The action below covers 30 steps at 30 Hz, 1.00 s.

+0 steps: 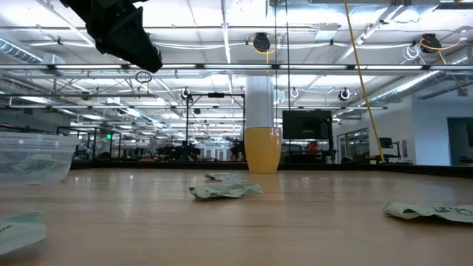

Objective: Pick and place Stevia / Truvia into bins
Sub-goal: Put the light green stevia packet into the left transparent container

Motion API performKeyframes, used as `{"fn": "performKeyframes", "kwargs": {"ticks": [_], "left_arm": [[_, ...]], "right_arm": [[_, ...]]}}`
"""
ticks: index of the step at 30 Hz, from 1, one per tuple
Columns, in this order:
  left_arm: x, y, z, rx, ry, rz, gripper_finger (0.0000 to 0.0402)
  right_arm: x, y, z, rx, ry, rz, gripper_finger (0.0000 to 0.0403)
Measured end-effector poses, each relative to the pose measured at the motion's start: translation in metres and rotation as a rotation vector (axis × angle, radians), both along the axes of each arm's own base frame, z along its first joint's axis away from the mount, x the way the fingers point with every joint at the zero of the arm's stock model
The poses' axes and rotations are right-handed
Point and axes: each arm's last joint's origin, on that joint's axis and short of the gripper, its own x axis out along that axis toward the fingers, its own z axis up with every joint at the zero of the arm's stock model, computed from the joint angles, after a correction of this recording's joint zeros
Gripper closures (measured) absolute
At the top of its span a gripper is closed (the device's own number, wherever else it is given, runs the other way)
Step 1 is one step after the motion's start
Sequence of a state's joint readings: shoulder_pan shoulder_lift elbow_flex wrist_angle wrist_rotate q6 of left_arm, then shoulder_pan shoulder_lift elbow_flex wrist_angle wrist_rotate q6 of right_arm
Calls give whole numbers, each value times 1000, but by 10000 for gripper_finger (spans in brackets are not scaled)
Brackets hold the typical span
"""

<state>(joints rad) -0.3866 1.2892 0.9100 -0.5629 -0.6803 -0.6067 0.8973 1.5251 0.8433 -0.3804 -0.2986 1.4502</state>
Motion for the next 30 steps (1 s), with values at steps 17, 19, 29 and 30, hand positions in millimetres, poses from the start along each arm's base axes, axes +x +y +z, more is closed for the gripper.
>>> {"fn": "performKeyframes", "kwargs": {"ticks": [17, 19, 29, 30], "left_arm": [[13, 3, -1, 37, -27, -28, 268], [19, 4, -6, 54, -13, -50, 268], [85, -1, -71, 110, 6, -242, 268], [90, 0, -78, 126, 1, -236, 268]], "right_arm": [[-3, -30, 64, -243, -708, 98, 312], [-2, -36, 69, -444, -878, 176, 312], [7, -68, 73, -1232, -1139, 141, 312], [7, -71, 70, -1238, -1136, 105, 312]]}}
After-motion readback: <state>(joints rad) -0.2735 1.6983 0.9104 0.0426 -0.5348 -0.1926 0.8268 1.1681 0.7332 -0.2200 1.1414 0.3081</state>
